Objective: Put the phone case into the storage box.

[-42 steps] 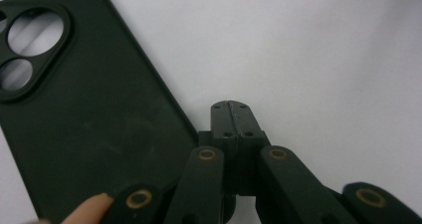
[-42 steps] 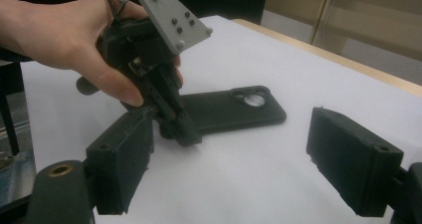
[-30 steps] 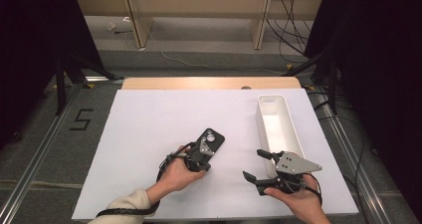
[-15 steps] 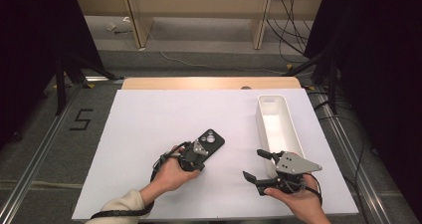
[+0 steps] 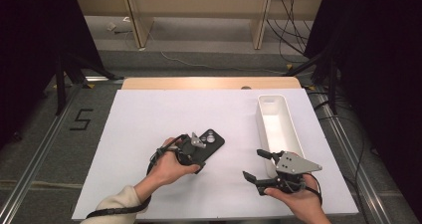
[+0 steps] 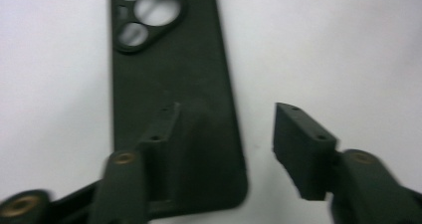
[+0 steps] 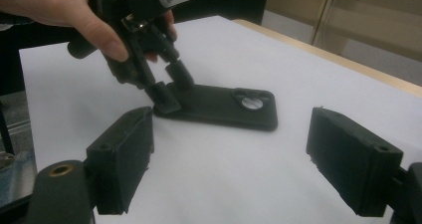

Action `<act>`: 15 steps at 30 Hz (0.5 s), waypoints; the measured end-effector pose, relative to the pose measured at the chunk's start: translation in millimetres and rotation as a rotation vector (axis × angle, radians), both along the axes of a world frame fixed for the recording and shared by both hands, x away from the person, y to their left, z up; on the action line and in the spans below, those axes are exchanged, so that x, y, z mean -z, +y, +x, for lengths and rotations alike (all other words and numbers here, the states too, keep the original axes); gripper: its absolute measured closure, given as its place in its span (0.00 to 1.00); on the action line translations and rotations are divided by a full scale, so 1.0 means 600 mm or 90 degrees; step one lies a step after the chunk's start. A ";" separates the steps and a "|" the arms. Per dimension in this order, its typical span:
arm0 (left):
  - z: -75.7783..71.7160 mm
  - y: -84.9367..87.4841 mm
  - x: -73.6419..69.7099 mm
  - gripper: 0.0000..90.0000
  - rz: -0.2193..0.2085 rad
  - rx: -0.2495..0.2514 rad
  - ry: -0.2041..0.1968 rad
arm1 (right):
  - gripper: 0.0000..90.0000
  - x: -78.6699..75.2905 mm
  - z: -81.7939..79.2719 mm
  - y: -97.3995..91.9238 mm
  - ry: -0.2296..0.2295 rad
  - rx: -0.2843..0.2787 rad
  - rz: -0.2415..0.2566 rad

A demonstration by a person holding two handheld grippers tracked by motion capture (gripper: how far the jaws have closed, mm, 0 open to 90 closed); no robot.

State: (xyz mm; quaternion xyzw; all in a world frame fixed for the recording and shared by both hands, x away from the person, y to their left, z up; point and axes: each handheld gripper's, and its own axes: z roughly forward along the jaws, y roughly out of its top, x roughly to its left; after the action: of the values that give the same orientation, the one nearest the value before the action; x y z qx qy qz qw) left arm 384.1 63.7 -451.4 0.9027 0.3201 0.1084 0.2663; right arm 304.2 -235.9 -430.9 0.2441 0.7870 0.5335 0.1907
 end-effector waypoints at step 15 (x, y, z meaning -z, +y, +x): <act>0.040 0.008 0.022 0.17 0.056 -0.018 0.043 | 0.22 0.001 0.001 0.001 0.000 -0.001 0.000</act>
State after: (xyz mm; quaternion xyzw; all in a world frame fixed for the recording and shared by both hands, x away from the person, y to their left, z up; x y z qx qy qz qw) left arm 408.1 68.4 -464.6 0.9120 0.3369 0.0955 0.2134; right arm 304.7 -235.1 -431.7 0.2436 0.7870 0.5339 0.1905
